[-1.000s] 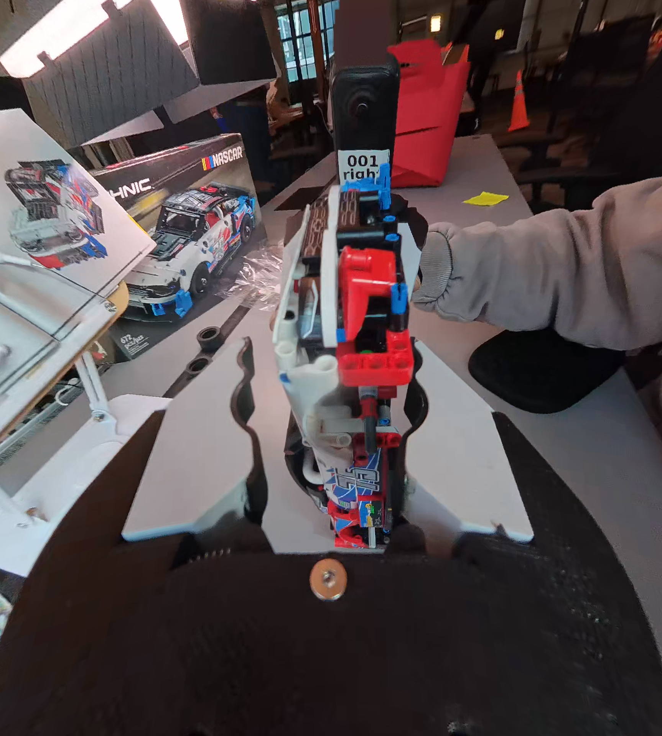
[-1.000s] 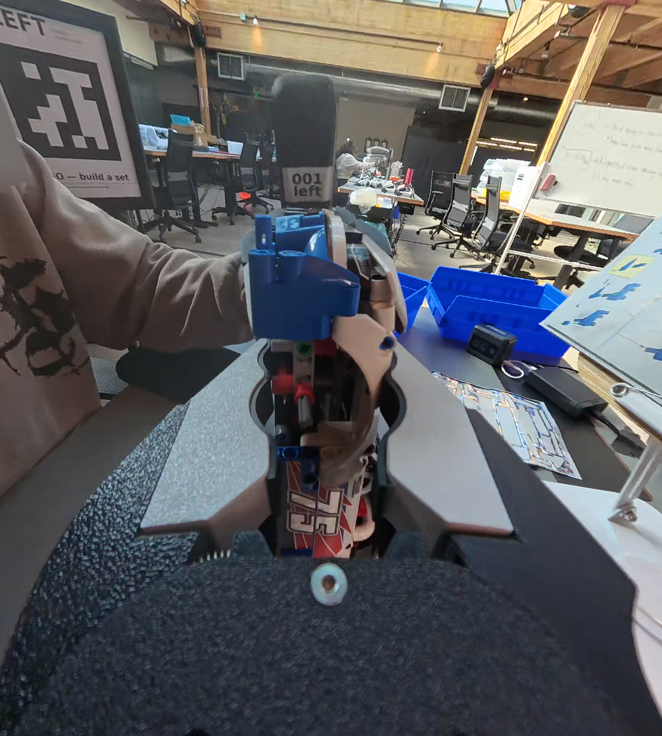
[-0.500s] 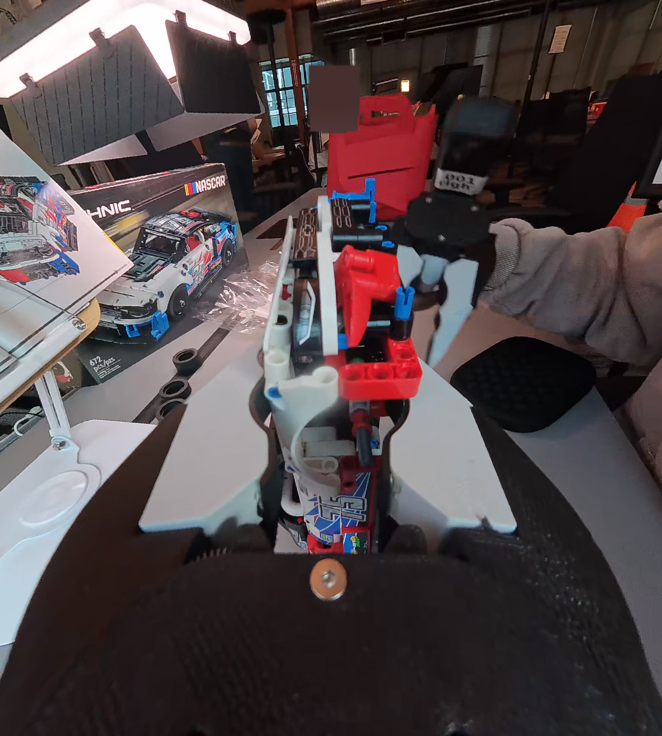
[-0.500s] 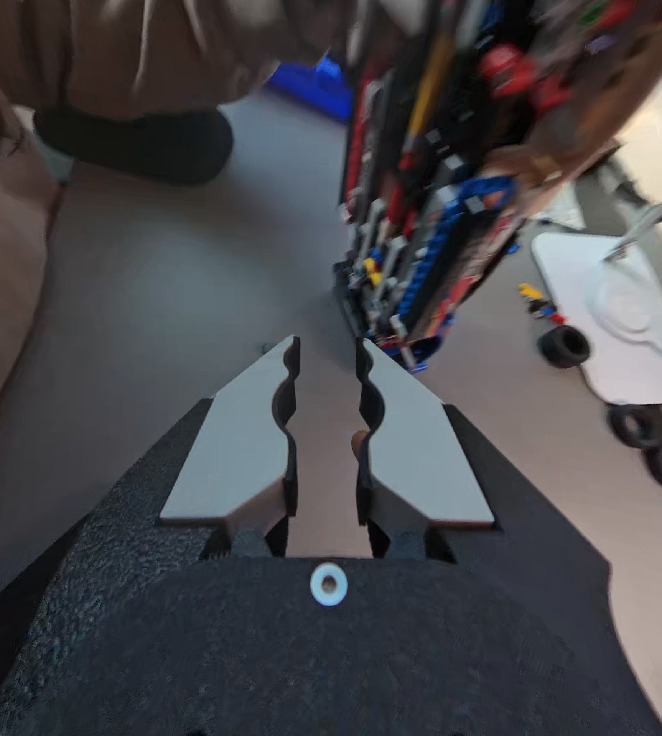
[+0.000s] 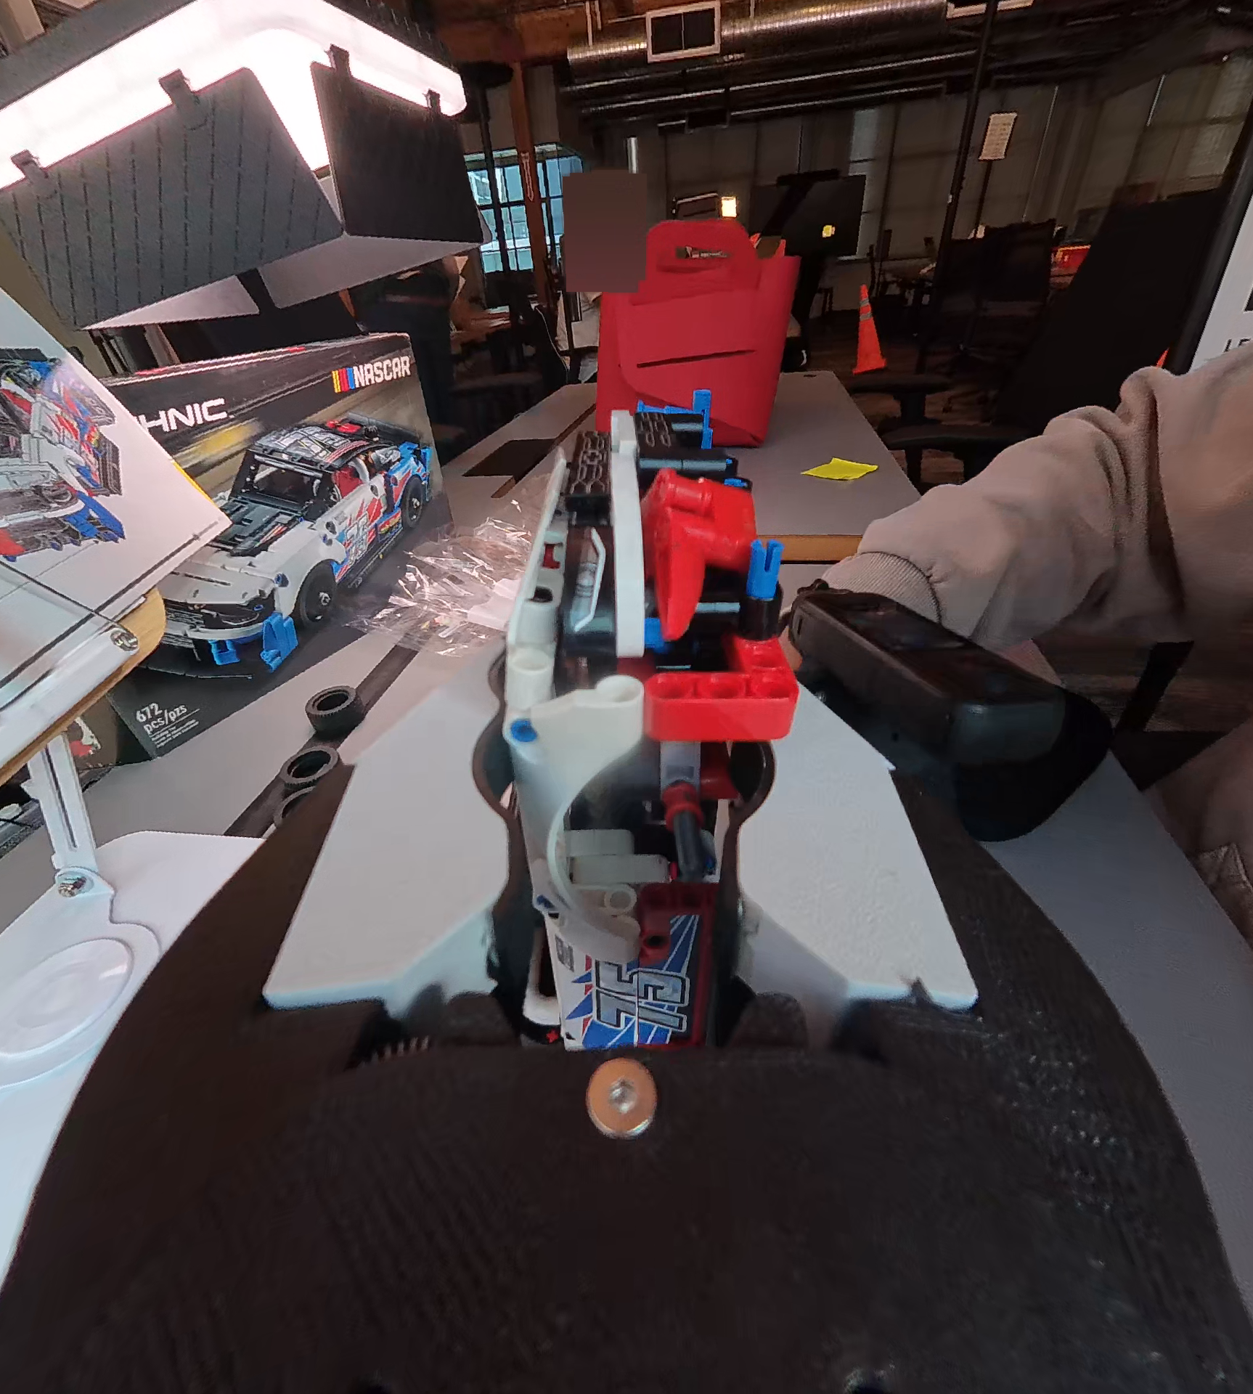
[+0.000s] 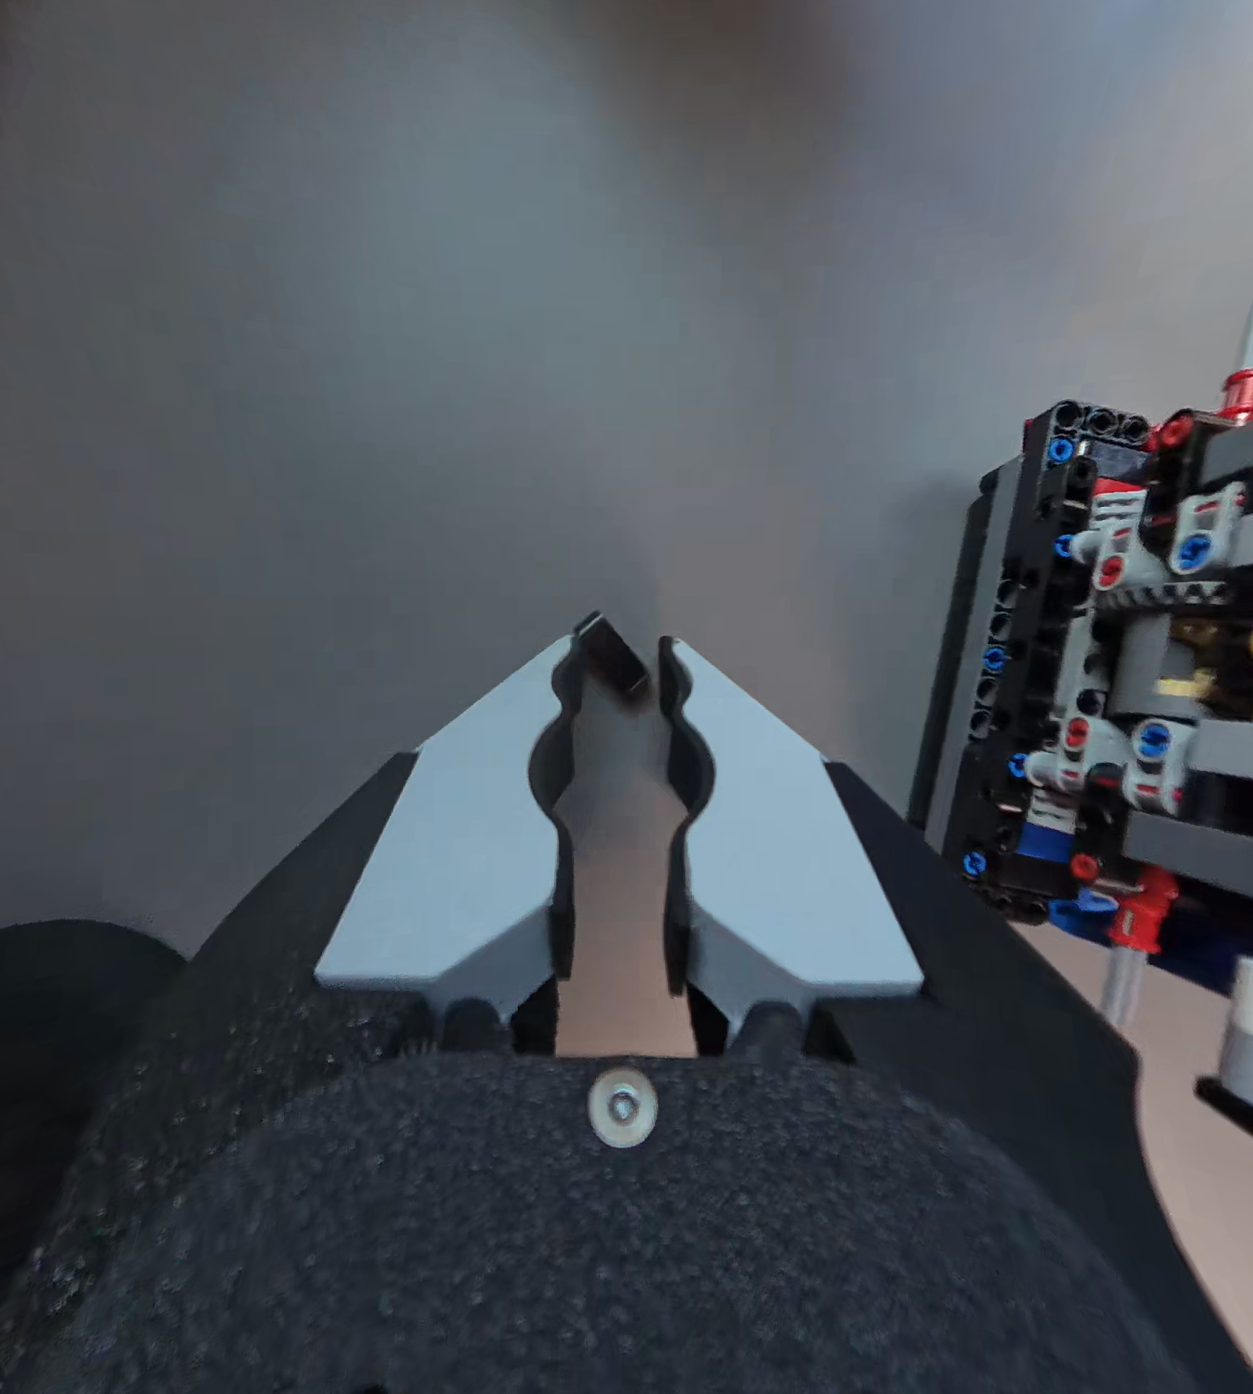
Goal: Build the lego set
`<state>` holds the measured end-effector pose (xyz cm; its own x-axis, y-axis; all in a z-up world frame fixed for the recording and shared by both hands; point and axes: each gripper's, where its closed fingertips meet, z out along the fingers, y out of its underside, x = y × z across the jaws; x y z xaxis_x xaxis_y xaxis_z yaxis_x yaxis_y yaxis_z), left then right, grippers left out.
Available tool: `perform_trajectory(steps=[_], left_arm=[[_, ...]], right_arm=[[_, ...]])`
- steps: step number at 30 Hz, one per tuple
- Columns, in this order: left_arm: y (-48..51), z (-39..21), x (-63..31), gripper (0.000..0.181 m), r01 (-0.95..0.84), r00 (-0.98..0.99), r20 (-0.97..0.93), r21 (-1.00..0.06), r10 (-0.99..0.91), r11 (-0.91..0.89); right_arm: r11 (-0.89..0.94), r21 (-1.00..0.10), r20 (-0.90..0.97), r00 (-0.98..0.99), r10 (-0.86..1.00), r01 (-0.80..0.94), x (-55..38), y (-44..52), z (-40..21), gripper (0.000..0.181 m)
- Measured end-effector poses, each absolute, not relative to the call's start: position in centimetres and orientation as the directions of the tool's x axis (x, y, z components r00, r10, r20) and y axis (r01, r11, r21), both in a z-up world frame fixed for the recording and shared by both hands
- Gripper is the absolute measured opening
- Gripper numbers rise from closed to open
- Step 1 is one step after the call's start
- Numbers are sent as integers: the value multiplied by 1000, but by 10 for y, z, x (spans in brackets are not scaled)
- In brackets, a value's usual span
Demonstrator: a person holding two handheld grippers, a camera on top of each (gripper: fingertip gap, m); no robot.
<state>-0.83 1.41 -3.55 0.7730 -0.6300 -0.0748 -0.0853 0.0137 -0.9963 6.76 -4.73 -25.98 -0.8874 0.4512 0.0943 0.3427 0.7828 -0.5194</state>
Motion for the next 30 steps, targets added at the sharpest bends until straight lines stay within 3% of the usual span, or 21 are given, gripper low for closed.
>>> perform_trajectory(steps=[1, 7, 10, 12, 15, 19, 22, 26, 30], left_arm=[[14, -35, -8, 54, -82, 770, -74, -996, -634, 17], [13, -34, -10, 54, -56, 765, -58, -998, -641, 24], [15, -34, -13, 54, -40, 774, -43, -999, -632, 19], [16, -34, -16, 53, -29, 779, -29, -1000, -627, 11], [16, -35, -17, 53, -31, 784, -31, -999, -620, 11], [16, -34, -15, 53, -28, 778, -34, -999, -628, 20], [16, -34, -16, 53, -28, 780, -34, -999, -625, 20], [16, -34, -16, 53, -21, 781, -30, -1000, -624, 21], [16, -35, -16, 53, -26, 784, -35, -999, -620, 23]], right_arm=[[769, -524, 68, -882, 467, 367, 64, -47, -259, 6], [515, -378, -422, -638, 645, 770, 103, -38, -245, 5], [428, -302, -463, -524, 716, 852, 118, -22, -255, 5], [373, -352, -485, -508, 712, 859, 121, -21, -253, 6], [343, -404, -352, -490, 798, 848, 117, 4, -259, 7], [240, -557, -220, -420, 881, 795, 104, 27, -246, 14], [379, -679, -69, -568, 820, 629, 112, 5, -225, 10], [632, -626, 195, -693, 694, 457, 121, -23, -236, 10], [718, -567, 285, -722, 631, 404, 119, -30, -246, 9]])
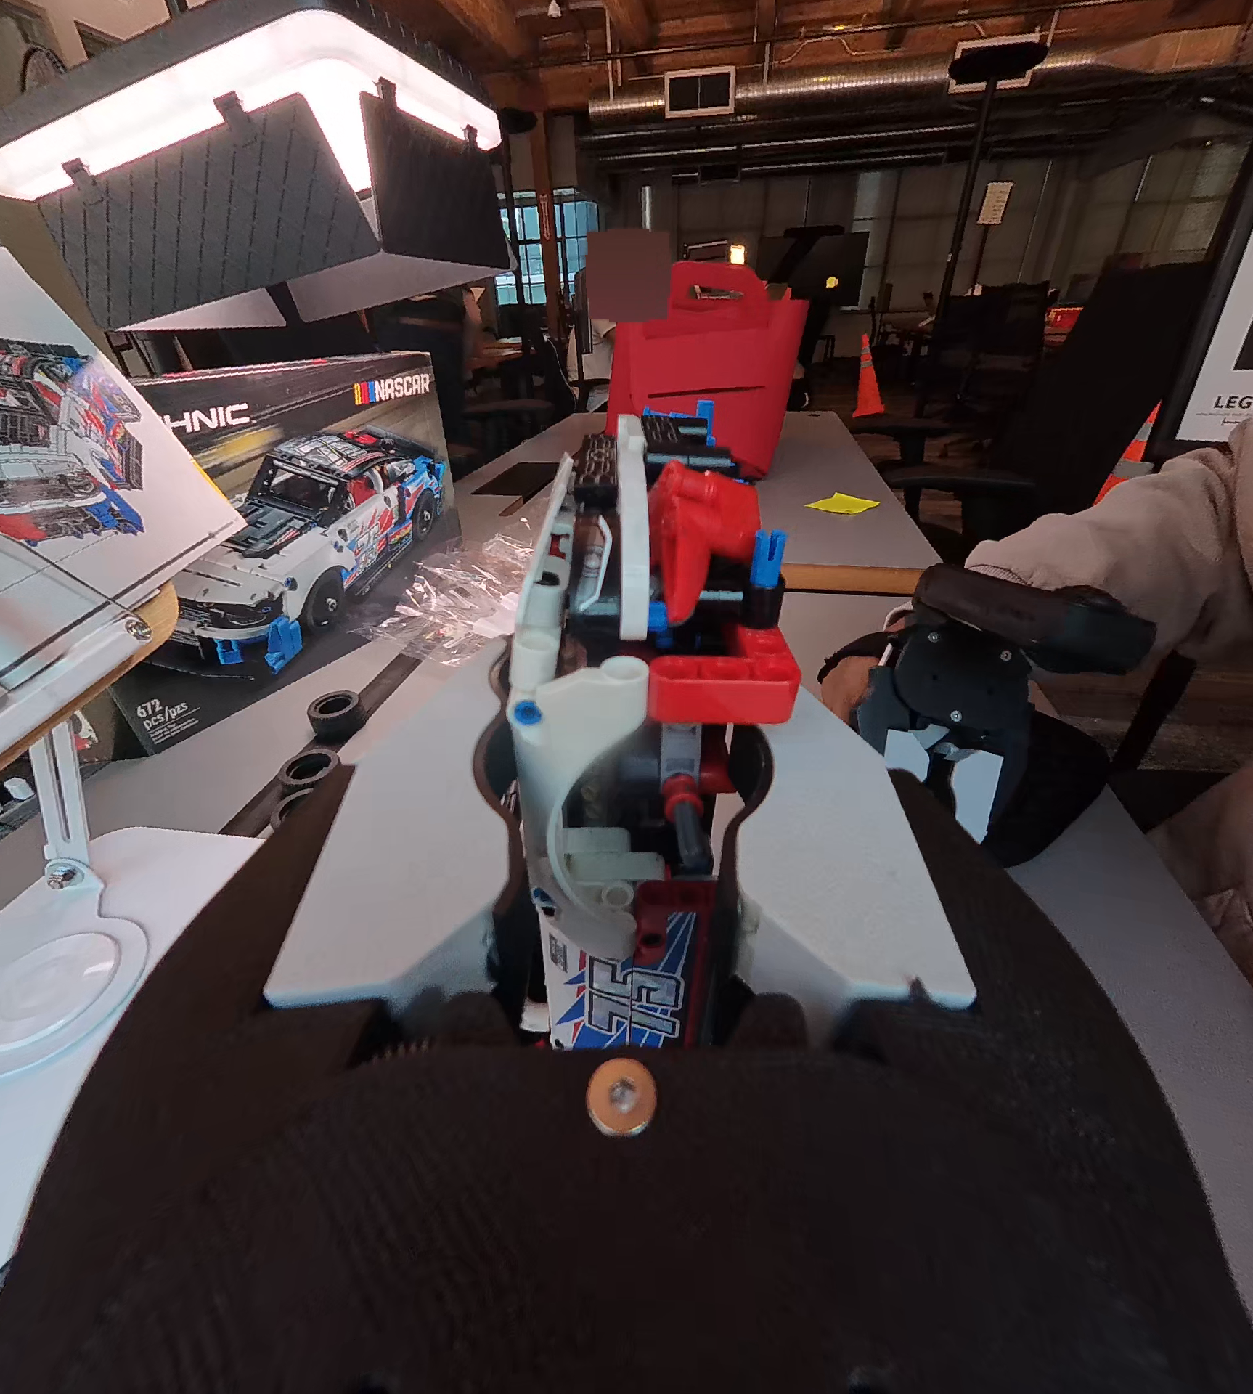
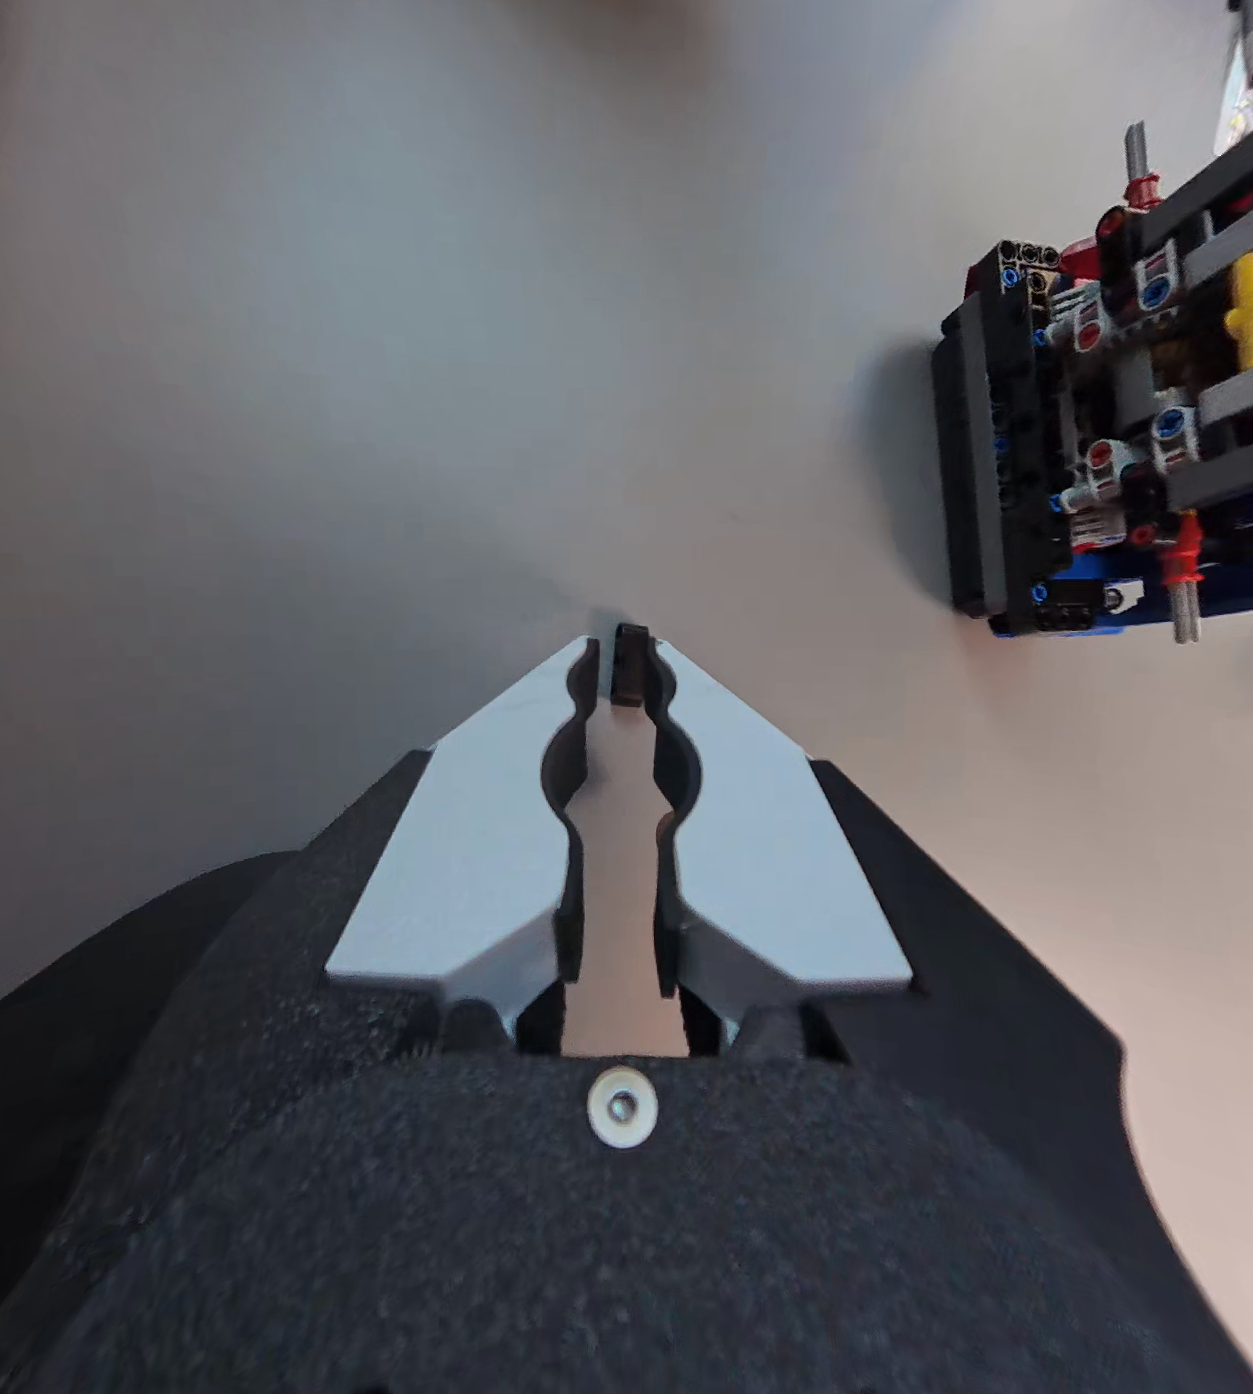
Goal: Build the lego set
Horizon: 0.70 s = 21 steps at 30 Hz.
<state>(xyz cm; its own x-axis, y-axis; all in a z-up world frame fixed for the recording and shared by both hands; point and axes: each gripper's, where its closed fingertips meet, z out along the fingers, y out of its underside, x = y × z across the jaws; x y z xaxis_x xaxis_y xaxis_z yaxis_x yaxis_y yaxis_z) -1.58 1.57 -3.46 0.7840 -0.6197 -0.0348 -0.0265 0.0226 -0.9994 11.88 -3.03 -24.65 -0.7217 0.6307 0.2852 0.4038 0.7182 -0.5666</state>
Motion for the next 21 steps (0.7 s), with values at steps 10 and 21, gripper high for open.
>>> perform_trajectory(steps=[10, 21], left_arm=[[15, -35, -15, 53, -28, 784, -37, -999, -619, 25], [15, -35, -15, 53, -21, 780, -35, -999, -625, 29]], right_arm=[[490, -592, -28, -624, 781, 640, 109, -15, -252, 0], [229, -595, -260, -455, 852, 770, 103, 10, -243, 11]])
